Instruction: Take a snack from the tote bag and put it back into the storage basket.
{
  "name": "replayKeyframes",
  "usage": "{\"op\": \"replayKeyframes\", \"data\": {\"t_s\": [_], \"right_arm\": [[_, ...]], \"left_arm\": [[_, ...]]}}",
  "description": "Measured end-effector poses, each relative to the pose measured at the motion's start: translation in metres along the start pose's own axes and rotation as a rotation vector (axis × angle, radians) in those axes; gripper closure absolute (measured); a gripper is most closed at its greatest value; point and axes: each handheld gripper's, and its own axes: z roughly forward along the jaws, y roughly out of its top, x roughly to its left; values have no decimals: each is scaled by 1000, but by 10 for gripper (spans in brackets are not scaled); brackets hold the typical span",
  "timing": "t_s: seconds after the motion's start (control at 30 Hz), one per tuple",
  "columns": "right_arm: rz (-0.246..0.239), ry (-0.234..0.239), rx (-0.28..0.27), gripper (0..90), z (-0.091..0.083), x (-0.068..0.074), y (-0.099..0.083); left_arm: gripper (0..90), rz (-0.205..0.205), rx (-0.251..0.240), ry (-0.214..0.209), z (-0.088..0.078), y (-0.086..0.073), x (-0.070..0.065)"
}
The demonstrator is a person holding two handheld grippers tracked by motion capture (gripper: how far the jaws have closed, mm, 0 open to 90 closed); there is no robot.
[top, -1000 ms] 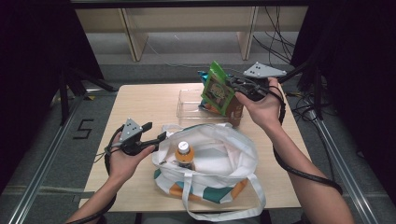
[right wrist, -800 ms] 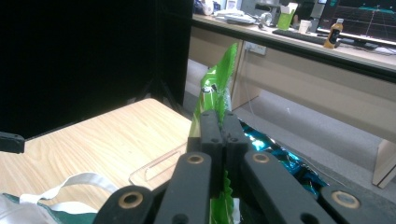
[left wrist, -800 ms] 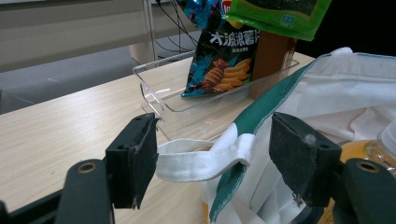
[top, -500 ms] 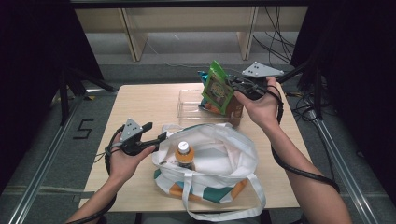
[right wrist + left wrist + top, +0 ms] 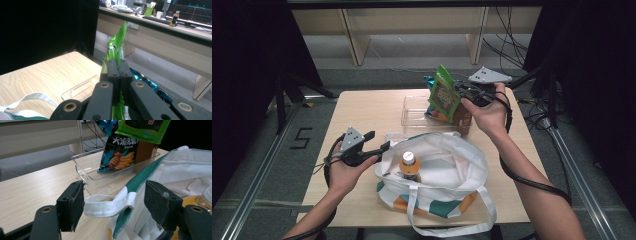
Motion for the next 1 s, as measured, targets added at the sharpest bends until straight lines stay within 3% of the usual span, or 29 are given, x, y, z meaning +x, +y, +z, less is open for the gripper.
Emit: {"op": "replayKeyframes", "data": {"t_s": [0.07,0.27,0.67,1.0], "right_arm": [[17,3,7,900,1,1,-1],[-5,-11,-1,900,5,0,-1],[14,-7,11,900,10,-1,-4],[2,-22,3,900,14,-2,-4]], "left_arm": [[321,0,1,0,0,0,0],[321,1,0,0,0,0,0],[321,-2,-7,-5,0,0,0],[321,0,-7,-6,0,0,0]]}}
